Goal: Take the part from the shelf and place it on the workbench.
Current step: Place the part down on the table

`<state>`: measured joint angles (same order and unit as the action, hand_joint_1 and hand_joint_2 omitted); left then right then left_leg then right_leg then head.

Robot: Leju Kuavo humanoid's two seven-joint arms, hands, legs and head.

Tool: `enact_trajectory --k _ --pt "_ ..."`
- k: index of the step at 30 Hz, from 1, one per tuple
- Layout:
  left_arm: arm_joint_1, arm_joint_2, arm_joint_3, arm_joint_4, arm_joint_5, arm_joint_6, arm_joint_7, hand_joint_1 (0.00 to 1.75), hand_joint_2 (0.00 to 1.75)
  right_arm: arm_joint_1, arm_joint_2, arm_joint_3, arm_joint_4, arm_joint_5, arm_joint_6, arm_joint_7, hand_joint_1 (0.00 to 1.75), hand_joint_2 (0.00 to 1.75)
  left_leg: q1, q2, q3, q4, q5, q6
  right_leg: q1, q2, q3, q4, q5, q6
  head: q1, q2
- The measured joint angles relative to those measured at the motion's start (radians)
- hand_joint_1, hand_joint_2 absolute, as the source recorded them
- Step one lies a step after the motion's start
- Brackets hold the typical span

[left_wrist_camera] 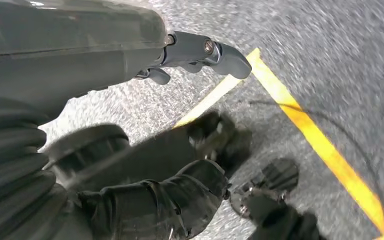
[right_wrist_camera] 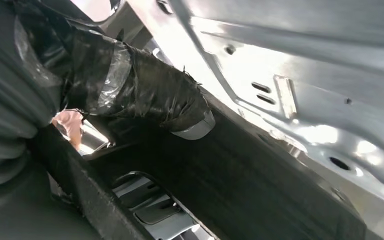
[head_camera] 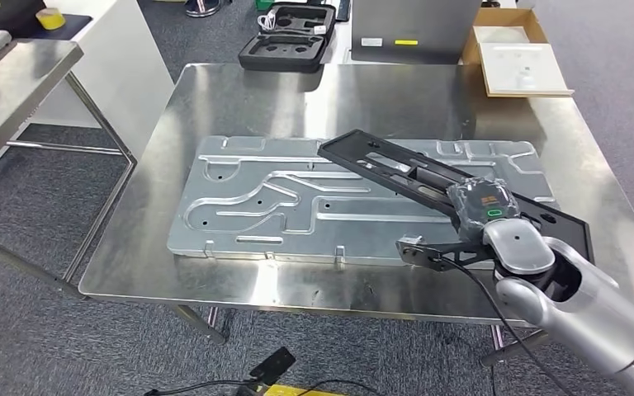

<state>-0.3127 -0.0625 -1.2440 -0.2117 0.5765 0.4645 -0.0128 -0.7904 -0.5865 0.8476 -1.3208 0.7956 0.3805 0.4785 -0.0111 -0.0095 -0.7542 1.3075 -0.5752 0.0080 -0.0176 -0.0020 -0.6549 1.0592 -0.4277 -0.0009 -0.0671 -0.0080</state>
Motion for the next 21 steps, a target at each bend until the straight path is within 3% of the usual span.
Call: enact_trajectory --k 1,2,5,7,10,12,14,16,17,18,20,21 --pt "-0.005 -0.004 -0.007 -0.001 -0.008 -0.024 0.016 0.00 1.75 -0.004 0.011 0.008 0.013 0.000 -0.003 -0.007 1.75 1.75 0.000 0.000 -0.010 0.012 0.007 0.002 0.002 0.000 0.000 0.000 0.000 0.000 0.000 0.000" --pt "-0.010 -0.006 -0.013 -0.001 -0.015 -0.046 0.032 0.00 1.75 -0.007 0.023 0.017 0.025 0.000 -0.005 -0.015 1.75 1.75 0.000 0.000 -0.001 -0.013 0.031 0.006 0.003 0.001 0.001 0.000 0.000 -0.001 0.000 0.000" --pt "-0.027 -0.012 -0.027 -0.002 -0.030 -0.079 0.054 0.00 1.75 -0.018 0.055 0.040 0.057 -0.001 -0.018 -0.039 1.75 1.75 -0.008 0.000 0.090 -0.206 0.121 0.026 0.006 0.003 0.003 -0.001 0.001 0.000 0.001 0.000" --pt "-0.040 -0.017 -0.030 -0.002 -0.038 -0.066 0.048 0.00 1.75 -0.026 0.076 0.054 0.086 -0.003 -0.039 -0.054 1.75 1.75 -0.015 0.000 0.122 -0.271 0.136 0.034 0.005 0.003 0.004 -0.006 0.003 0.004 0.000 0.000" --pt "-0.050 -0.022 -0.031 -0.002 -0.045 -0.029 0.028 0.00 1.75 -0.030 0.102 0.076 0.131 -0.004 -0.071 -0.072 1.75 1.75 -0.013 0.000 0.134 -0.294 0.147 0.040 0.006 0.001 0.003 -0.008 0.003 0.017 0.000 0.000" --pt "-0.054 -0.026 -0.031 -0.004 -0.045 -0.014 0.017 0.00 1.75 -0.035 0.113 0.089 0.159 -0.004 -0.087 -0.085 0.87 0.87 -0.007 0.001 0.147 -0.317 0.159 0.048 0.008 0.002 -0.020 0.044 -0.030 0.024 0.003 0.000" --pt "-0.054 -0.029 -0.031 -0.006 -0.045 -0.009 0.009 0.00 1.75 -0.039 0.121 0.100 0.187 -0.004 -0.098 -0.094 0.00 0.00 -0.007 0.002 0.150 -0.319 0.160 0.052 0.007 0.002 -0.073 0.160 -0.084 0.028 0.005 0.000" --pt "-0.050 -0.029 -0.031 -0.007 -0.043 -0.009 0.004 0.00 1.75 -0.039 0.125 0.109 0.213 -0.004 -0.101 -0.097 0.00 0.00 -0.007 0.002 0.148 -0.314 0.157 0.054 0.005 0.002 -0.111 0.239 -0.103 0.033 0.006 0.000" --pt "-0.048 -0.029 -0.031 -0.007 -0.043 -0.010 0.003 0.00 1.75 -0.038 0.126 0.114 0.223 -0.005 -0.102 -0.098 0.00 0.00 -0.006 0.001 0.147 -0.310 0.155 0.053 0.002 0.001 -0.107 0.228 -0.088 0.036 0.006 0.000" --pt "-0.047 -0.030 -0.031 -0.007 -0.043 -0.011 0.003 0.00 1.75 -0.038 0.126 0.117 0.231 -0.005 -0.103 -0.099 0.00 0.00 -0.006 0.001 0.147 -0.303 0.151 0.051 -0.001 0.001 -0.083 0.180 -0.058 0.038 0.006 0.000" --pt "-0.047 -0.029 -0.031 -0.007 -0.042 -0.008 0.004 0.00 0.87 -0.038 0.128 0.121 0.242 -0.007 -0.107 -0.100 0.00 0.00 -0.007 0.000 0.142 -0.286 0.139 0.043 -0.004 0.000 -0.020 0.057 -0.013 0.040 0.006 0.000" --pt "-0.047 -0.029 -0.031 -0.007 -0.042 -0.004 0.004 0.00 0.44 -0.038 0.129 0.122 0.246 -0.008 -0.111 -0.100 0.00 0.00 -0.008 0.000 0.138 -0.277 0.133 0.038 -0.004 0.001 0.000 0.018 -0.004 0.037 0.006 0.000"
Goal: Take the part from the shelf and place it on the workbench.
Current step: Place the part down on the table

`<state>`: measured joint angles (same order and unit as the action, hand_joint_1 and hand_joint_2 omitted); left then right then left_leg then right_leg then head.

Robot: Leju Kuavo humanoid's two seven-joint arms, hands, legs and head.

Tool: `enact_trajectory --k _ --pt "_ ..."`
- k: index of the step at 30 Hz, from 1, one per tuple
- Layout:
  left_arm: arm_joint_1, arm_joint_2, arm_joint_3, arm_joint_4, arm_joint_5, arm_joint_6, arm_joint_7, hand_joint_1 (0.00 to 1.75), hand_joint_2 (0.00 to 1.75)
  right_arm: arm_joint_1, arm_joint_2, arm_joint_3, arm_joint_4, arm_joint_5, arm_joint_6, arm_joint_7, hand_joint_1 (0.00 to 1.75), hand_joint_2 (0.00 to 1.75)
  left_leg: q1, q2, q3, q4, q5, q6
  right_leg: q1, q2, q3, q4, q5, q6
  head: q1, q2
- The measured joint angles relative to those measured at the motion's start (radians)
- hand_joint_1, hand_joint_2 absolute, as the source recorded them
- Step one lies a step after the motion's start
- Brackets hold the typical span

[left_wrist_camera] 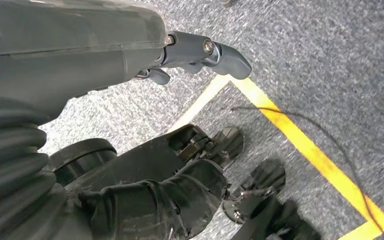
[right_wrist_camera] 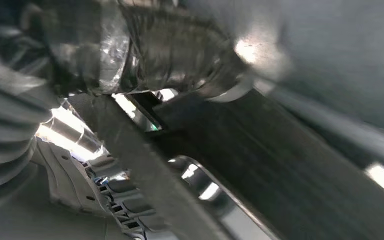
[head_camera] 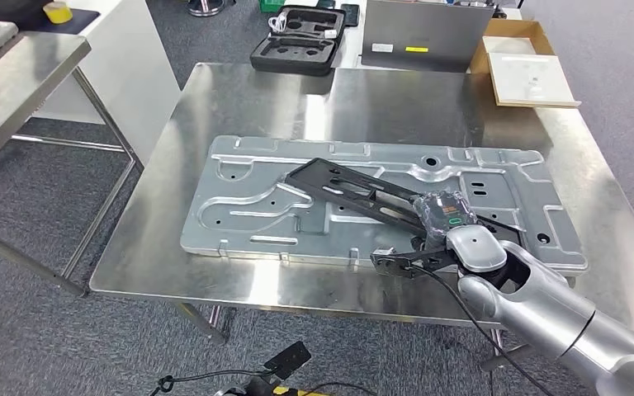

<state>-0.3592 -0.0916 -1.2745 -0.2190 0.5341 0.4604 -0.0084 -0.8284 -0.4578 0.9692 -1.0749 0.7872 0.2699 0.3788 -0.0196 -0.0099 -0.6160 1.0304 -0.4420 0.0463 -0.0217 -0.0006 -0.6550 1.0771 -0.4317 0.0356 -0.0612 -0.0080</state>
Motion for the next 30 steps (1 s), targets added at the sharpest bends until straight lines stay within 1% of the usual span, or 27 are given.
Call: enact_trajectory --k 1,2,4,5,6,7,8,9,10,11,12,13,14,15,16,18,19,20,21,22,24,25,26,27,28,29,30 --pt "0.001 0.000 0.000 0.000 0.000 0.004 0.001 0.00 0.00 0.001 0.001 0.001 0.003 -0.001 -0.004 0.000 0.00 0.00 -0.002 0.000 -0.003 0.006 -0.003 -0.004 0.001 0.002 0.007 -0.015 -0.002 -0.005 -0.001 0.000" --pt "0.001 0.001 0.000 0.000 -0.001 0.008 0.004 0.00 0.00 0.004 0.001 0.001 0.006 -0.002 -0.009 0.000 0.00 0.00 -0.004 0.000 -0.005 0.008 -0.005 -0.006 0.003 0.004 0.008 -0.014 -0.002 -0.011 -0.001 0.000" --pt "0.004 0.002 0.000 0.000 -0.004 0.012 0.013 0.00 0.00 0.010 0.002 0.003 0.012 -0.004 -0.018 -0.005 0.00 0.00 -0.004 0.000 -0.007 0.014 -0.011 -0.011 0.001 0.005 0.009 -0.016 0.000 -0.022 -0.003 0.000" --pt "0.005 0.002 0.000 0.000 -0.007 0.013 0.017 0.00 0.00 0.012 0.002 0.003 0.014 -0.004 -0.022 -0.009 0.00 0.00 -0.002 0.001 -0.013 0.028 -0.022 -0.016 0.000 0.005 0.010 -0.018 0.001 -0.027 -0.004 0.000" --pt "0.006 0.002 0.000 0.000 -0.009 0.013 0.021 0.00 0.00 0.013 0.003 0.004 0.016 -0.004 -0.027 -0.012 0.00 0.00 0.000 0.002 -0.028 0.061 -0.044 -0.023 -0.002 0.005 0.010 -0.019 0.002 -0.032 -0.005 0.000" --pt "0.007 0.003 0.000 0.000 -0.011 0.013 0.024 0.00 0.00 0.014 0.004 0.004 0.018 -0.004 -0.030 -0.015 0.00 0.00 0.003 0.002 -0.053 0.114 -0.074 -0.029 -0.002 0.004 0.011 -0.020 0.002 -0.036 -0.006 0.000" --pt "0.009 0.003 0.000 0.000 -0.012 0.013 0.026 0.00 0.00 0.016 0.004 0.005 0.020 -0.004 -0.033 -0.015 0.00 0.00 0.006 0.003 -0.083 0.180 -0.105 -0.034 -0.002 0.003 0.011 -0.020 0.002 -0.037 -0.008 0.000" --pt "0.011 0.003 0.000 0.000 -0.012 0.013 0.028 0.00 0.00 0.019 0.005 0.005 0.021 -0.004 -0.035 -0.016 0.00 0.00 0.008 0.003 -0.115 0.245 -0.130 -0.037 -0.002 0.003 0.010 -0.020 0.002 -0.038 -0.008 0.000" --pt "0.014 0.003 0.000 0.000 -0.012 0.013 0.028 0.00 0.00 0.022 0.005 0.006 0.023 -0.004 -0.039 -0.019 0.00 0.00 0.010 0.003 -0.136 0.287 -0.139 -0.039 -0.002 0.003 0.010 -0.020 0.002 -0.038 -0.008 0.000" --pt "0.017 0.003 0.000 0.000 -0.011 0.013 0.029 0.00 0.00 0.026 0.006 0.006 0.025 -0.001 -0.047 -0.024 0.00 0.00 0.012 0.003 -0.141 0.292 -0.128 -0.039 -0.001 0.003 0.011 -0.020 0.002 -0.038 -0.007 0.000" --pt "0.019 0.004 0.000 0.000 -0.009 0.014 0.028 0.00 0.00 0.030 0.007 0.007 0.026 0.003 -0.059 -0.033 0.00 0.00 0.012 0.003 -0.125 0.257 -0.101 -0.037 -0.001 0.004 0.011 -0.020 0.001 -0.038 -0.007 0.000" --pt "0.021 0.004 0.000 0.000 -0.007 0.017 0.025 0.00 0.00 0.033 0.008 0.007 0.026 0.011 -0.077 -0.045 0.00 0.00 0.013 0.003 -0.094 0.189 -0.063 -0.034 -0.001 0.005 0.012 -0.020 0.001 -0.038 -0.007 0.000" --pt "0.022 0.005 0.000 0.000 -0.005 0.020 0.022 0.00 0.00 0.036 0.011 0.007 0.026 0.022 -0.099 -0.057 0.00 0.00 0.012 0.003 -0.058 0.116 -0.034 -0.031 0.000 0.006 0.013 -0.020 0.001 -0.037 -0.007 0.000" --pt "0.023 0.006 0.000 0.000 -0.002 0.024 0.017 0.00 0.00 0.039 0.013 0.007 0.025 0.034 -0.121 -0.068 0.00 0.00 0.010 0.002 -0.029 0.056 -0.014 -0.028 0.001 0.008 0.013 -0.021 0.001 -0.035 -0.007 0.000" --pt "0.025 0.008 0.000 0.000 0.003 0.028 0.012 0.00 0.00 0.044 0.015 0.007 0.022 0.047 -0.141 -0.076 0.00 0.00 0.008 0.002 -0.011 0.021 -0.005 -0.025 0.002 0.008 0.013 -0.023 0.003 -0.030 -0.007 0.000" --pt "0.036 0.012 0.000 0.000 0.019 0.034 0.000 0.00 0.00 0.062 0.018 0.008 0.008 0.074 -0.186 -0.082 0.00 0.00 0.005 0.001 -0.004 0.005 -0.001 -0.020 0.003 0.009 0.015 -0.029 0.009 -0.019 -0.007 0.000" --pt "0.044 0.014 0.000 0.000 0.029 0.035 -0.007 0.00 0.00 0.074 0.019 0.007 -0.005 0.088 -0.215 -0.081 0.00 0.00 0.007 0.002 -0.001 0.000 0.004 -0.015 0.002 0.009 0.016 -0.031 0.008 -0.014 -0.006 0.000" --pt "0.051 0.015 0.000 0.000 0.037 0.034 -0.015 0.00 0.00 0.086 0.019 0.006 -0.021 0.100 -0.248 -0.076 0.00 0.00 0.009 0.002 0.001 -0.007 0.010 -0.009 0.002 0.008 0.014 -0.025 -0.002 -0.011 -0.006 0.000" --pt "0.057 0.017 0.001 0.000 0.044 0.032 -0.021 0.00 0.00 0.098 0.019 0.003 -0.040 0.112 -0.285 -0.070 0.00 0.00 0.011 0.004 0.003 -0.014 0.016 -0.002 0.002 0.008 0.007 -0.002 -0.025 -0.009 -0.006 0.000" --pt "0.062 0.018 0.001 0.000 0.049 0.030 -0.027 0.00 0.00 0.112 0.019 -0.003 -0.059 0.122 -0.323 -0.061 0.00 0.00 0.012 0.004 0.004 -0.019 0.021 0.002 0.002 0.007 -0.008 0.041 -0.059 -0.008 -0.004 0.000" --pt "0.072 0.020 0.006 0.000 0.059 0.028 -0.036 0.00 0.00 0.149 0.019 -0.027 -0.110 0.140 -0.412 -0.044 0.00 0.00 0.009 0.004 -0.001 -0.019 0.025 0.008 0.003 0.006 -0.048 0.167 -0.134 -0.006 -0.003 0.000" --pt "0.080 0.021 0.009 0.000 0.064 0.029 -0.039 0.00 0.00 0.177 0.019 -0.046 -0.148 0.152 -0.461 -0.037 0.00 0.00 0.008 0.004 -0.004 -0.017 0.026 0.009 0.004 0.006 -0.061 0.217 -0.155 -0.005 -0.003 0.000" --pt "0.088 0.022 0.013 0.000 0.069 0.030 -0.042 0.00 0.00 0.207 0.021 -0.066 -0.193 0.164 -0.506 -0.031 0.00 0.00 0.007 0.004 -0.008 -0.015 0.027 0.010 0.003 0.006 -0.059 0.236 -0.158 -0.005 -0.003 0.000" --pt "0.096 0.024 0.015 0.000 0.072 0.031 -0.044 0.00 0.00 0.236 0.023 -0.086 -0.240 0.177 -0.539 -0.026 0.00 0.00 0.007 0.004 -0.013 -0.011 0.029 0.009 0.003 0.005 -0.040 0.216 -0.144 -0.005 -0.003 0.000" --pt "0.101 0.025 0.016 0.000 0.074 0.031 -0.047 0.00 0.00 0.261 0.025 -0.104 -0.288 0.188 -0.559 -0.022 0.00 0.00 0.007 0.004 -0.018 -0.006 0.030 0.009 0.003 0.005 -0.002 0.161 -0.120 -0.006 -0.003 0.000" --pt "0.104 0.026 0.018 0.000 0.075 0.031 -0.050 0.00 0.00 0.280 0.029 -0.120 -0.331 0.197 -0.571 -0.019 0.00 0.00 0.008 0.004 -0.024 0.000 0.031 0.007 0.003 0.004 0.040 0.090 -0.103 -0.007 -0.003 0.000" --pt "0.106 0.027 0.021 0.000 0.075 0.030 -0.053 0.00 0.00 0.297 0.033 -0.134 -0.369 0.201 -0.581 -0.017 0.00 0.00 0.007 0.003 -0.029 0.005 0.033 0.004 0.005 0.003 0.075 0.034 -0.086 -0.009 -0.004 0.000"
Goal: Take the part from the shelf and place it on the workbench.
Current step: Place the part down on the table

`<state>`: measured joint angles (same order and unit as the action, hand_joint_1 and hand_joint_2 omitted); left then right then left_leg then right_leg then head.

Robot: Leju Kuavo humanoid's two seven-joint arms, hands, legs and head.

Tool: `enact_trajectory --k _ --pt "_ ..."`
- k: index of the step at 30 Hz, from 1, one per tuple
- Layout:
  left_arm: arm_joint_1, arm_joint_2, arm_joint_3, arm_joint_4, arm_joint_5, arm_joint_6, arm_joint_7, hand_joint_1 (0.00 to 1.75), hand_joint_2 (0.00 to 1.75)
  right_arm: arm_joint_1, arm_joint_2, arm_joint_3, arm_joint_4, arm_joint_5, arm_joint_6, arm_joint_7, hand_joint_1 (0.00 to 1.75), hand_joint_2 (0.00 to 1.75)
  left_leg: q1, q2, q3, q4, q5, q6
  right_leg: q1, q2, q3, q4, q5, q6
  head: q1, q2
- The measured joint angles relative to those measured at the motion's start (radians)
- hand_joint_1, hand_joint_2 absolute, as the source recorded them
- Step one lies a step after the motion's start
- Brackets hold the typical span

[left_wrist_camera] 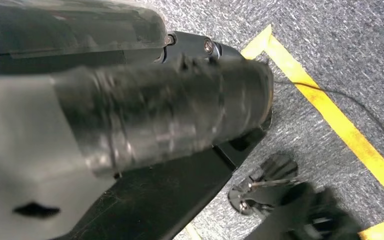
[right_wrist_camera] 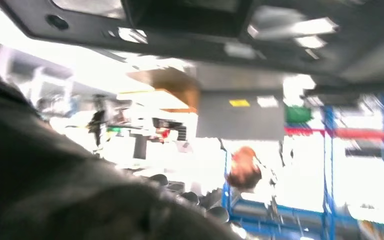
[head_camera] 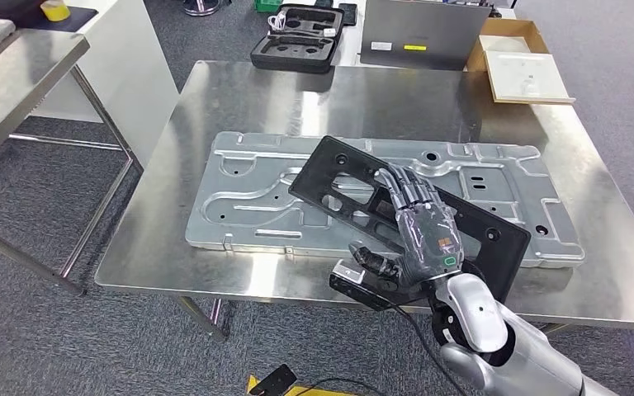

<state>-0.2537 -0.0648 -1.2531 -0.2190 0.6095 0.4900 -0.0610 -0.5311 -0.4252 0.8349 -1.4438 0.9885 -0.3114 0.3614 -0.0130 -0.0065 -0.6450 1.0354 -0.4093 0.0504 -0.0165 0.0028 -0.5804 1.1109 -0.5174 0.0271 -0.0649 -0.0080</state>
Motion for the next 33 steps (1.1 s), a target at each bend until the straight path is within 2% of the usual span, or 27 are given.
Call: enact_trajectory --k 1,2,3,5,6,7,9,10,11,12,13,14,16,17,18,20,21,22,23,25,26,27,28,29,30,32,33 --pt "0.001 0.000 0.005 0.000 0.001 -0.002 -0.002 0.00 0.00 0.017 0.004 -0.015 -0.036 0.002 -0.014 -0.002 0.00 0.00 -0.001 0.000 -0.004 0.004 0.002 -0.004 0.003 0.000 0.022 -0.038 0.009 -0.002 0.000 0.000" --pt "0.002 0.000 0.009 0.000 0.001 -0.005 -0.003 0.00 0.00 0.035 0.008 -0.031 -0.072 0.003 -0.031 -0.007 0.00 0.00 -0.002 -0.001 -0.007 0.006 0.007 -0.009 0.005 0.000 0.028 -0.053 0.012 -0.005 0.000 0.000" --pt "0.004 0.001 0.013 0.000 0.001 -0.009 -0.004 0.00 0.00 0.051 0.013 -0.046 -0.104 0.002 -0.048 -0.013 0.00 0.00 -0.003 -0.002 -0.009 0.006 0.012 -0.015 0.007 0.001 0.027 -0.051 0.021 -0.008 0.000 0.000" --pt "0.008 0.002 0.019 0.000 0.000 -0.018 -0.005 0.00 0.00 0.079 0.025 -0.071 -0.166 0.001 -0.076 -0.029 0.00 0.00 -0.003 -0.002 -0.016 0.008 0.015 -0.027 0.003 0.001 0.017 -0.060 0.033 -0.021 0.001 0.000" --pt "0.010 0.003 0.021 0.000 0.000 -0.022 -0.006 0.00 0.00 0.089 0.031 -0.080 -0.193 0.001 -0.085 -0.034 0.00 0.00 -0.002 -0.002 -0.024 0.022 -0.004 -0.033 0.001 0.001 0.009 -0.064 0.043 -0.028 0.000 0.000" --pt "0.011 0.003 0.023 0.000 -0.001 -0.025 -0.006 0.00 0.00 0.098 0.037 -0.088 -0.219 0.001 -0.093 -0.039 0.00 0.00 0.000 -0.002 -0.037 0.052 -0.039 -0.041 -0.002 0.000 -0.001 -0.067 0.054 -0.034 -0.002 0.000" --pt "0.011 0.004 0.027 0.000 -0.003 -0.030 -0.006 0.00 0.00 0.117 0.048 -0.100 -0.266 0.002 -0.105 -0.047 0.00 0.87 0.006 0.000 -0.071 0.166 -0.138 -0.053 -0.003 -0.001 -0.025 -0.068 0.074 -0.040 -0.006 0.000" --pt "0.011 0.004 0.030 0.000 -0.002 -0.031 -0.006 0.00 0.00 0.128 0.054 -0.105 -0.287 0.002 -0.111 -0.051 0.00 1.31 0.009 0.000 -0.082 0.227 -0.173 -0.058 -0.002 -0.002 -0.039 -0.067 0.084 -0.041 -0.007 0.000" --pt "0.011 0.004 0.033 0.000 -0.002 -0.032 -0.005 0.00 0.00 0.138 0.060 -0.109 -0.309 0.002 -0.118 -0.056 0.00 1.75 0.011 0.000 -0.084 0.271 -0.188 -0.061 -0.003 -0.003 -0.054 -0.067 0.095 -0.040 -0.007 0.000" --pt "0.012 0.004 0.036 0.000 0.000 -0.031 -0.004 0.00 0.00 0.148 0.066 -0.112 -0.329 0.003 -0.124 -0.060 0.00 1.75 0.012 0.000 -0.070 0.285 -0.182 -0.062 -0.003 -0.004 -0.070 -0.067 0.106 -0.039 -0.007 0.000" --pt "0.012 0.004 0.038 0.000 0.003 -0.030 -0.005 0.00 0.00 0.156 0.071 -0.114 -0.346 0.006 -0.128 -0.064 0.00 1.75 0.012 0.000 -0.037 0.260 -0.159 -0.061 -0.004 -0.004 -0.085 -0.067 0.117 -0.037 -0.007 0.000" --pt "0.012 0.004 0.041 0.000 0.007 -0.026 -0.008 0.00 0.00 0.163 0.076 -0.115 -0.363 0.012 -0.128 -0.068 0.00 1.75 0.012 0.000 0.016 0.200 -0.137 -0.059 -0.004 -0.004 -0.097 -0.066 0.129 -0.035 -0.007 0.000" --pt "0.011 0.004 0.044 0.000 0.014 -0.017 -0.021 0.00 0.00 0.176 0.084 -0.115 -0.391 0.030 -0.118 -0.072 0.00 1.75 0.009 -0.001 0.136 0.048 -0.134 -0.051 -0.005 -0.003 -0.113 -0.067 0.149 -0.026 -0.008 0.000" --pt "0.010 0.005 0.045 0.000 0.016 -0.012 -0.028 0.00 0.00 0.182 0.088 -0.115 -0.401 0.038 -0.113 -0.073 0.00 1.31 0.006 -0.002 0.173 -0.005 -0.140 -0.046 -0.005 -0.004 -0.112 -0.070 0.158 -0.020 -0.008 0.000" --pt "0.010 0.005 0.047 0.000 0.018 -0.008 -0.034 0.00 0.00 0.186 0.092 -0.115 -0.407 0.044 -0.110 -0.074 0.00 0.87 0.003 -0.003 0.189 -0.033 -0.147 -0.041 -0.005 -0.004 -0.110 -0.075 0.167 -0.014 -0.011 0.000" --pt "0.011 0.007 0.050 0.000 0.020 -0.003 -0.040 0.00 0.00 0.196 0.098 -0.115 -0.414 0.049 -0.111 -0.078 0.00 0.00 0.002 -0.002 0.181 -0.046 -0.128 -0.027 -0.007 -0.005 -0.104 -0.088 0.185 -0.002 -0.014 0.000" --pt "0.013 0.007 0.053 0.000 0.021 -0.001 -0.041 0.00 0.00 0.202 0.099 -0.115 -0.417 0.049 -0.114 -0.081 0.00 0.00 0.003 0.001 0.175 -0.054 -0.114 -0.020 -0.008 -0.005 -0.108 -0.087 0.178 0.003 -0.016 0.000" --pt "0.013 0.007 0.056 0.000 0.021 0.000 -0.041 0.00 0.00 0.208 0.101 -0.115 -0.421 0.047 -0.118 -0.083 0.00 0.00 0.006 0.004 0.166 -0.061 -0.097 -0.011 -0.008 -0.004 -0.115 -0.071 0.149 0.005 -0.013 0.000" --pt "0.014 0.007 0.060 0.000 0.022 0.001 -0.041 0.00 0.00 0.213 0.101 -0.115 -0.425 0.045 -0.122 -0.084 0.00 0.00 0.008 0.006 0.153 -0.066 -0.079 -0.004 -0.007 -0.004 -0.127 -0.034 0.100 0.006 -0.010 0.000" --pt "0.013 0.008 0.062 0.000 0.020 0.001 -0.042 0.00 0.00 0.225 0.103 -0.116 -0.432 0.037 -0.135 -0.083 0.00 0.00 0.006 0.009 0.121 -0.067 -0.050 0.001 -0.005 -0.004 -0.154 0.090 -0.009 0.005 -0.006 0.000" --pt "0.014 0.008 0.062 0.000 0.019 0.001 -0.043 0.00 0.00 0.236 0.103 -0.118 -0.435 0.032 -0.146 -0.081 0.00 0.00 0.005 0.010 0.102 -0.066 -0.036 0.001 -0.003 -0.004 -0.161 0.154 -0.035 0.006 -0.004 0.000" --pt "0.014 0.008 0.062 0.000 0.016 0.001 -0.044 0.00 0.00 0.251 0.103 -0.121 -0.439 0.026 -0.159 -0.079 0.00 0.00 0.004 0.011 0.083 -0.065 -0.023 0.001 -0.003 -0.004 -0.159 0.199 -0.036 0.006 -0.004 0.000" --pt "0.014 0.008 0.062 0.000 0.014 0.001 -0.044 0.00 0.00 0.267 0.103 -0.124 -0.443 0.019 -0.176 -0.078 0.00 0.00 0.003 0.011 0.065 -0.063 -0.011 0.000 -0.002 -0.004 -0.143 0.212 -0.016 0.005 -0.004 0.000" --pt "0.014 0.008 0.063 0.000 0.011 0.001 -0.044 0.00 0.00 0.283 0.103 -0.128 -0.446 0.011 -0.194 -0.077 0.00 0.00 0.003 0.011 0.047 -0.060 0.001 -0.002 -0.002 -0.004 -0.112 0.192 0.011 0.003 -0.004 0.000" --pt "0.013 0.008 0.063 0.000 0.009 0.002 -0.044 0.00 0.00 0.297 0.103 -0.132 -0.449 0.000 -0.213 -0.078 0.00 0.00 0.003 0.011 0.031 -0.055 0.010 -0.006 -0.002 -0.004 -0.060 0.134 0.030 0.001 -0.004 0.000" --pt "0.012 0.008 0.063 0.000 0.007 0.006 -0.043 0.00 0.00 0.319 0.103 -0.139 -0.452 -0.023 -0.253 -0.082 0.00 0.00 0.000 0.011 0.007 -0.039 0.024 -0.014 0.002 -0.004 0.053 -0.018 0.016 -0.004 -0.005 0.000" --pt "0.011 0.009 0.063 0.000 0.006 0.009 -0.042 0.00 0.00 0.330 0.103 -0.141 -0.453 -0.036 -0.274 -0.085 0.00 0.00 -0.001 0.011 0.002 -0.032 0.029 -0.019 0.004 -0.003 0.089 -0.074 -0.002 -0.006 -0.005 0.000"
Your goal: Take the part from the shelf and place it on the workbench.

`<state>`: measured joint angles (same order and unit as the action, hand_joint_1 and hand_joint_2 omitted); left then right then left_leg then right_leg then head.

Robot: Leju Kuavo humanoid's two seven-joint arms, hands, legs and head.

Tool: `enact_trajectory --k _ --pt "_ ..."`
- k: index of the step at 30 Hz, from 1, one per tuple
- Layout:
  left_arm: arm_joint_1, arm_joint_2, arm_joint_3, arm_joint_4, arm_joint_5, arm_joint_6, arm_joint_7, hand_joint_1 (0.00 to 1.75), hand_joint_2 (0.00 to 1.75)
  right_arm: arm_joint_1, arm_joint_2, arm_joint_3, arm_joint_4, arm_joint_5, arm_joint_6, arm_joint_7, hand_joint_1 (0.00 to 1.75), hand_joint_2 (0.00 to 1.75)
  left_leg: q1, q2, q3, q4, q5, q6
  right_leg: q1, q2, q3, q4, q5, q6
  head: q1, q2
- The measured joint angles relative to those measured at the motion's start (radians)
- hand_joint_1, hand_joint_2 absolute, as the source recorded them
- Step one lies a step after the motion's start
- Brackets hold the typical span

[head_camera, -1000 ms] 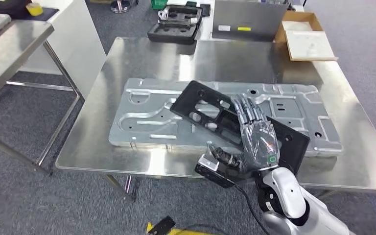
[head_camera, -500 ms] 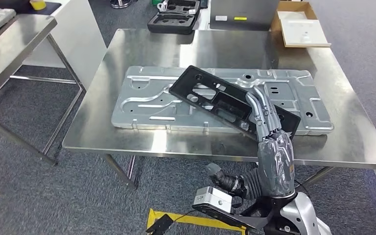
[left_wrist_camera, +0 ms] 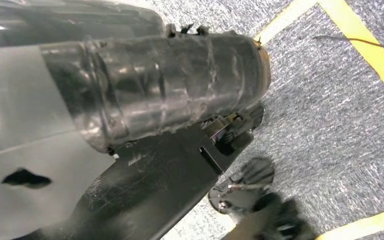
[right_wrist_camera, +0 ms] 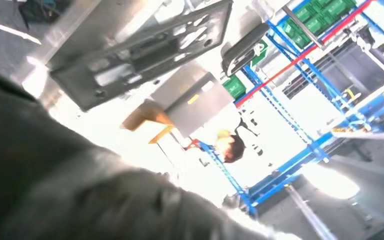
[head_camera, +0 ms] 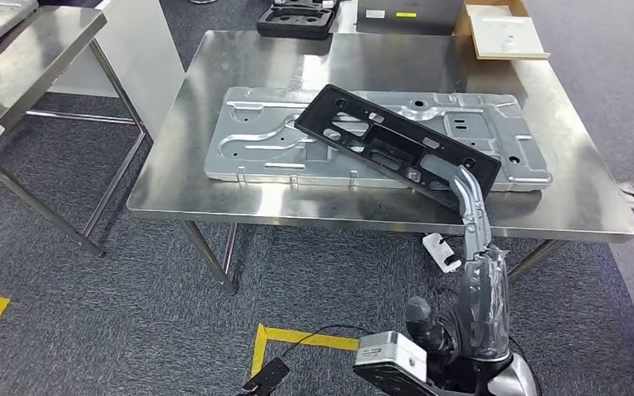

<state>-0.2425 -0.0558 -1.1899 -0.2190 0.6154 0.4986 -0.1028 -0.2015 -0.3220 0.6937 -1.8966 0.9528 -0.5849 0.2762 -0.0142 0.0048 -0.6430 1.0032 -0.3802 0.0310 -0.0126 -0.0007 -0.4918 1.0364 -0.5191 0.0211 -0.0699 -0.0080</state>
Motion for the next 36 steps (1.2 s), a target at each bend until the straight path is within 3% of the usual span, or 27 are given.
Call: enact_trajectory --k 1,3,4,5,7,8,9,10,11,13,15,17,19,20,21,23,24,25,26,27,28,29,31,34,36 --pt "-0.001 0.001 0.000 0.000 0.000 0.003 0.002 0.00 0.00 0.011 0.000 -0.001 0.000 -0.013 -0.018 -0.002 0.00 0.00 -0.001 0.000 -0.002 0.004 0.005 -0.005 0.003 0.001 0.013 -0.027 -0.012 -0.003 0.000 0.000" --pt "0.001 0.003 0.000 0.000 0.001 0.011 0.005 0.00 0.00 0.044 0.000 -0.005 0.003 -0.044 -0.053 -0.005 0.00 0.00 0.002 -0.001 -0.007 0.008 0.011 -0.015 0.002 -0.001 0.003 -0.032 -0.004 -0.014 0.004 0.000" --pt "0.003 0.004 0.001 0.000 0.003 0.016 0.006 0.00 0.00 0.063 0.000 -0.009 0.005 -0.064 -0.069 -0.008 0.00 0.00 0.004 -0.001 -0.016 0.020 -0.008 -0.020 0.002 -0.003 -0.007 -0.031 0.006 -0.022 0.004 0.000" --pt "0.006 0.004 0.001 0.000 0.006 0.021 0.007 0.00 0.00 0.083 0.000 -0.014 0.009 -0.084 -0.083 -0.011 0.00 0.00 0.007 -0.002 -0.030 0.048 -0.045 -0.026 0.000 -0.005 -0.019 -0.032 0.017 -0.029 0.003 0.000" --pt "0.014 0.006 0.004 0.000 0.013 0.030 0.007 0.00 0.00 0.119 0.000 -0.026 0.018 -0.120 -0.102 -0.020 0.00 0.00 0.009 -0.002 -0.067 0.162 -0.151 -0.037 0.001 -0.006 -0.048 -0.031 0.040 -0.036 -0.001 0.000" --pt "0.017 0.007 0.006 0.000 0.016 0.034 0.007 0.00 0.00 0.134 0.000 -0.031 0.023 -0.131 -0.106 -0.023 0.00 0.00 0.010 -0.002 -0.080 0.227 -0.187 -0.040 0.002 -0.006 -0.063 -0.030 0.052 -0.037 -0.002 0.000" --pt "0.019 0.008 0.009 0.000 0.018 0.036 0.007 0.00 0.00 0.147 0.000 -0.036 0.028 -0.139 -0.107 -0.025 0.00 0.00 0.010 -0.003 -0.085 0.279 -0.200 -0.040 0.003 -0.006 -0.079 -0.028 0.065 -0.037 -0.002 0.000" --pt "0.021 0.008 0.012 0.000 0.020 0.038 0.007 0.00 0.00 0.157 0.000 -0.041 0.033 -0.144 -0.107 -0.028 0.00 0.00 0.010 -0.003 -0.076 0.302 -0.188 -0.038 0.005 -0.006 -0.095 -0.026 0.076 -0.037 -0.002 0.000" --pt "0.022 0.009 0.014 0.000 0.022 0.040 0.006 0.00 0.00 0.165 0.000 -0.046 0.038 -0.149 -0.108 -0.035 0.00 0.00 0.009 -0.003 -0.050 0.291 -0.163 -0.034 0.006 -0.006 -0.111 -0.023 0.086 -0.037 -0.002 0.000" --pt "0.023 0.010 0.017 0.000 0.023 0.043 0.005 0.00 0.00 0.183 0.000 -0.060 0.049 -0.165 -0.109 -0.059 0.00 0.00 0.005 -0.004 0.043 0.183 -0.119 -0.023 0.007 -0.006 -0.138 -0.017 0.103 -0.036 -0.002 0.000" --pt "0.024 0.012 0.024 0.000 0.027 0.048 0.003 0.00 0.00 0.212 0.005 -0.086 0.065 -0.203 -0.110 -0.102 0.00 0.00 -0.003 -0.005 0.146 0.037 -0.133 -0.011 0.006 -0.007 -0.147 -0.016 0.118 -0.029 -0.002 0.000" --pt "0.028 0.016 0.032 0.000 0.031 0.055 0.003 0.00 0.00 0.246 0.023 -0.132 0.100 -0.292 -0.112 -0.185 0.00 0.00 -0.011 -0.007 0.188 -0.035 -0.152 0.000 0.002 -0.009 -0.143 -0.023 0.134 -0.018 -0.006 0.000" --pt "0.036 0.020 0.039 0.000 0.032 0.062 0.008 0.00 0.00 0.278 0.050 -0.192 0.164 -0.472 -0.114 -0.331 0.00 0.00 -0.011 -0.006 0.182 -0.054 -0.128 0.012 0.002 -0.008 -0.143 -0.028 0.141 -0.007 -0.009 0.000" --pt "0.039 0.021 0.042 0.000 0.031 0.064 0.012 0.00 0.00 0.291 0.064 -0.225 0.207 -0.586 -0.115 -0.414 0.00 0.00 -0.009 -0.005 0.175 -0.065 -0.112 0.020 0.003 -0.006 -0.149 -0.017 0.120 -0.003 -0.007 0.000" --pt "0.042 0.021 0.046 0.000 0.029 0.066 0.015 0.00 0.00 0.300 0.075 -0.257 0.253 -0.701 -0.115 -0.492 0.00 0.00 -0.006 -0.003 0.166 -0.074 -0.093 0.026 0.003 -0.004 -0.161 0.011 0.081 0.001 -0.004 0.000" --pt "0.048 0.021 0.051 0.000 0.025 0.068 0.020 0.00 0.00 0.307 0.093 -0.313 0.348 -0.882 -0.115 -0.603 0.00 0.00 -0.006 -0.003 0.135 -0.075 -0.065 0.031 0.002 -0.002 -0.189 0.116 -0.022 0.006 0.000 0.000" --pt "0.050 0.022 0.052 0.000 0.024 0.070 0.022 0.00 0.00 0.308 0.101 -0.335 0.395 -0.948 -0.115 -0.640 0.00 0.00 -0.006 -0.003 0.117 -0.070 -0.054 0.031 0.001 -0.001 -0.199 0.175 -0.052 0.010 0.000 0.000" --pt "0.054 0.022 0.052 0.000 0.023 0.072 0.023 0.00 0.00 0.310 0.109 -0.353 0.442 -1.004 -0.112 -0.668 0.00 0.00 -0.006 -0.003 0.095 -0.062 -0.044 0.030 0.000 -0.001 -0.201 0.218 -0.056 0.013 0.001 0.000" --pt "0.057 0.023 0.053 0.000 0.023 0.073 0.024 0.00 0.00 0.311 0.117 -0.367 0.490 -1.055 -0.107 -0.694 0.00 0.00 -0.006 -0.003 0.072 -0.052 -0.035 0.028 -0.003 -0.001 -0.189 0.233 -0.037 0.016 0.001 0.000" --pt "0.059 0.023 0.053 0.000 0.023 0.074 0.024 0.00 0.00 0.311 0.125 -0.379 0.537 -1.104 -0.097 -0.716 0.00 0.00 -0.005 -0.002 0.048 -0.038 -0.028 0.025 -0.007 -0.002 -0.161 0.215 -0.006 0.019 0.001 0.000" --pt "0.061 0.023 0.054 0.000 0.023 0.075 0.025 0.00 0.00 0.308 0.131 -0.391 0.585 -1.149 -0.084 -0.738 0.00 0.00 -0.005 -0.002 0.024 -0.022 -0.022 0.021 -0.012 -0.002 -0.120 0.164 0.013 0.023 0.000 0.000" --pt "0.062 0.024 0.056 0.000 0.023 0.075 0.025 0.00 0.00 0.300 0.138 -0.403 0.639 -1.196 -0.065 -0.761 0.00 0.00 -0.005 -0.003 0.002 -0.005 -0.018 0.016 -0.013 -0.001 -0.073 0.096 0.012 0.026 0.001 0.000" --pt "0.065 0.025 0.063 0.000 0.022 0.075 0.025 0.00 0.00 0.279 0.156 -0.433 0.772 -1.284 -0.018 -0.813 0.00 0.00 -0.006 -0.003 -0.023 0.021 -0.013 0.006 -0.009 0.002 -0.022 0.006 -0.017 0.017 -0.001 0.000" --pt "0.068 0.026 0.071 0.000 0.018 0.070 0.031 0.00 0.00 0.248 0.187 -0.473 0.975 -1.361 0.052 -0.852 0.00 0.00 -0.001 -0.004 -0.031 0.033 -0.010 -0.011 -0.003 0.002 -0.028 -0.008 -0.019 -0.012 0.000 0.000" --pt "0.071 0.026 0.071 0.000 0.014 0.064 0.039 0.00 0.00 0.223 0.206 -0.485 1.088 -1.368 0.086 -0.808 0.00 0.00 0.003 -0.005 -0.048 0.074 -0.060 -0.024 -0.004 0.000 -0.041 -0.010 -0.001 -0.029 -0.003 0.000"
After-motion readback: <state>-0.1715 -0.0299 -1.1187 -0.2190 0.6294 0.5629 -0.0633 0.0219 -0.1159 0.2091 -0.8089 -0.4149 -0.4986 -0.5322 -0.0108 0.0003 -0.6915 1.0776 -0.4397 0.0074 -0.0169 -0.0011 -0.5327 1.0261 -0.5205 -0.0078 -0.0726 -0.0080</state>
